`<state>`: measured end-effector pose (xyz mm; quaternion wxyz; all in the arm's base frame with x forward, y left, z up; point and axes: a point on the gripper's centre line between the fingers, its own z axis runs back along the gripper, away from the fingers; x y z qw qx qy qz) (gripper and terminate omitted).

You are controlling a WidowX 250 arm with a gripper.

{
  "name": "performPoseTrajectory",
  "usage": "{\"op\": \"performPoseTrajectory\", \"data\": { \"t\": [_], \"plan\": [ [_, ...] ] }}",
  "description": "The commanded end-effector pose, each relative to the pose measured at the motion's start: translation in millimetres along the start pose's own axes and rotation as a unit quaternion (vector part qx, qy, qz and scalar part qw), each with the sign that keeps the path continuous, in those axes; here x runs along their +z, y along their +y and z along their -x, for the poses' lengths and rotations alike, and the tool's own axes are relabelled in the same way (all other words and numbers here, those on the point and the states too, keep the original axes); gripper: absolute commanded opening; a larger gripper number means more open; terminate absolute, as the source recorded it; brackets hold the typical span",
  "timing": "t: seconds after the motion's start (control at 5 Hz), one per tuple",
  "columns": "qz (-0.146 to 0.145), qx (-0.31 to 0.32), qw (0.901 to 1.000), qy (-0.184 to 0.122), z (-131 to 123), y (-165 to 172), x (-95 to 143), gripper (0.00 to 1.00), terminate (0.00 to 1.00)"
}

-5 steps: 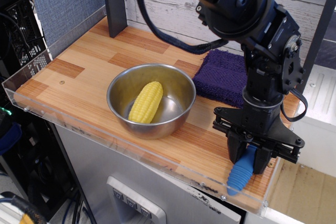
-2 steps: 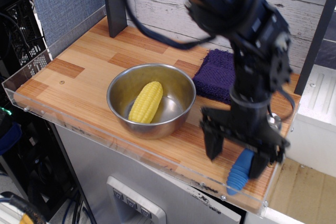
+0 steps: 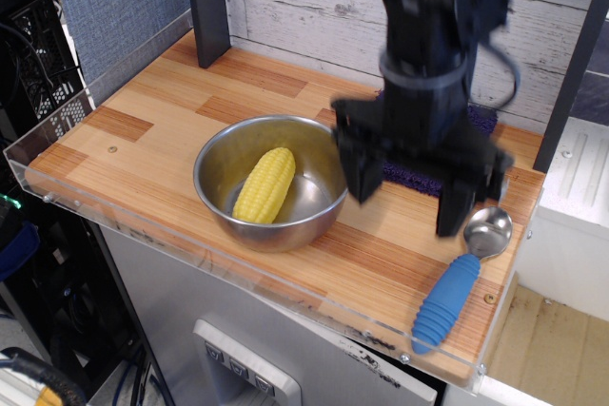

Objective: Move the blue spoon to the right bottom of the table.

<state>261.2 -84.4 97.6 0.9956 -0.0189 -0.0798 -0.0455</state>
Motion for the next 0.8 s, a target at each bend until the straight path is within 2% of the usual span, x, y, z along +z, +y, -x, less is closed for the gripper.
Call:
{"op": "performPoseTrajectory", "data": {
  "t": [0.0,0.2,0.4,0.6],
  "plan": [
    [0.014,-0.015,0.999,-0.04,-7,6,60,1.0,0.0],
    [0.005,-0.01,0.9996,-0.027,-1,18,61,1.0,0.0],
    [-0.012,-0.051,0.9973,0.051,-1,26,63,1.0,0.0],
    [-0.012,-0.051,0.9973,0.051,-1,26,63,1.0,1.0]
  ]
}}
